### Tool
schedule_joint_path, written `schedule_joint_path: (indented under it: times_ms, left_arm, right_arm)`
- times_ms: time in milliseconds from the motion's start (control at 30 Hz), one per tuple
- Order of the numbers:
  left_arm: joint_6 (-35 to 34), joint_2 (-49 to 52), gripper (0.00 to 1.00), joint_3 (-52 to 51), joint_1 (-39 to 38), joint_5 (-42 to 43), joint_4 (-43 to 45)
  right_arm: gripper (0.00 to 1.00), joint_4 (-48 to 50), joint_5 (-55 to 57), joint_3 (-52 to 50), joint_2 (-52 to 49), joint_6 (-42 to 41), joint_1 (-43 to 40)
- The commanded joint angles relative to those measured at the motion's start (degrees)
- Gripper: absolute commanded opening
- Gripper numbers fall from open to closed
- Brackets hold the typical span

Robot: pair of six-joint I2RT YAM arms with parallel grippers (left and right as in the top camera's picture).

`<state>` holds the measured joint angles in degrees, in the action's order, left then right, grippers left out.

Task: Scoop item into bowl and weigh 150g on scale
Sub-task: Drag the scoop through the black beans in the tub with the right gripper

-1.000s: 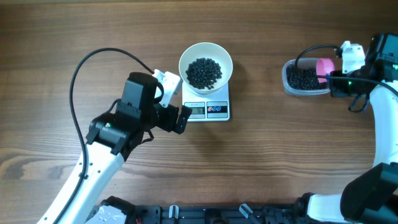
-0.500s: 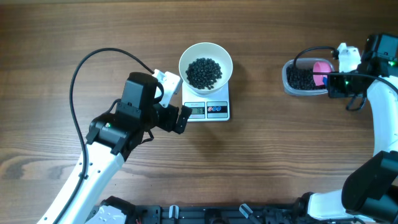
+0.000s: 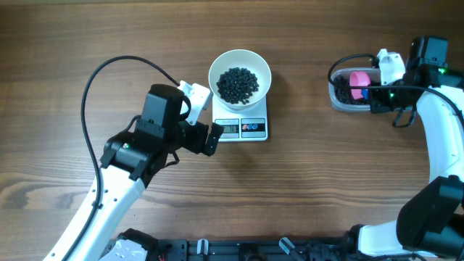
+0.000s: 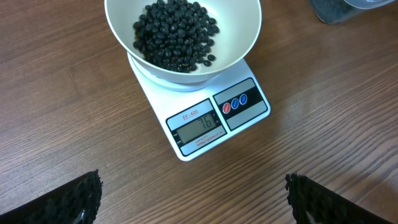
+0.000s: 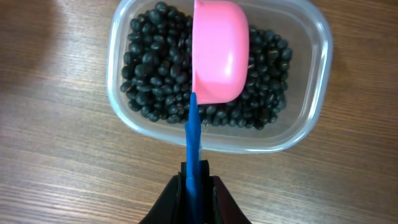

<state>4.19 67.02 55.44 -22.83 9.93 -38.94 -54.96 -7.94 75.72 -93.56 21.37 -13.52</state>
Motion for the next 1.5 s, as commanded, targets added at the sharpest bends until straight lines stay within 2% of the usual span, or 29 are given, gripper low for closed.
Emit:
schedule_joint_path:
  times_ms: [0, 200, 900, 1100, 1467]
  left_arm:
    - [0.07, 0.17, 1.00, -0.37, -0.31, 0.90, 0.15]
    - [0.09, 0.17, 1.00, -0.37, -0.31, 0.92, 0.17]
    - [0.07, 0.15, 1.00, -0.37, -0.31, 0.92, 0.15]
    - [0.09, 0.15, 1.00, -0.37, -0.31, 0.92, 0.17]
    - [0.09, 0.17, 1.00, -0.37, -0.31, 0.90, 0.17]
  right_arm:
    - [0.04, -0.37, -2.12, -0.11, -0.85, 1.22, 0.17]
    - [0.04, 2.89, 5.88, -0.11, -0.85, -0.02, 0.17]
    - [0.04, 2.80, 6.58, -0.09, 3.26, -1.92, 0.24]
    - [0.04, 3.13, 11.21, -0.11, 3.13, -1.92, 0.24]
    - [0.04, 3.10, 11.06, -0.11, 0.28, -1.90, 0.24]
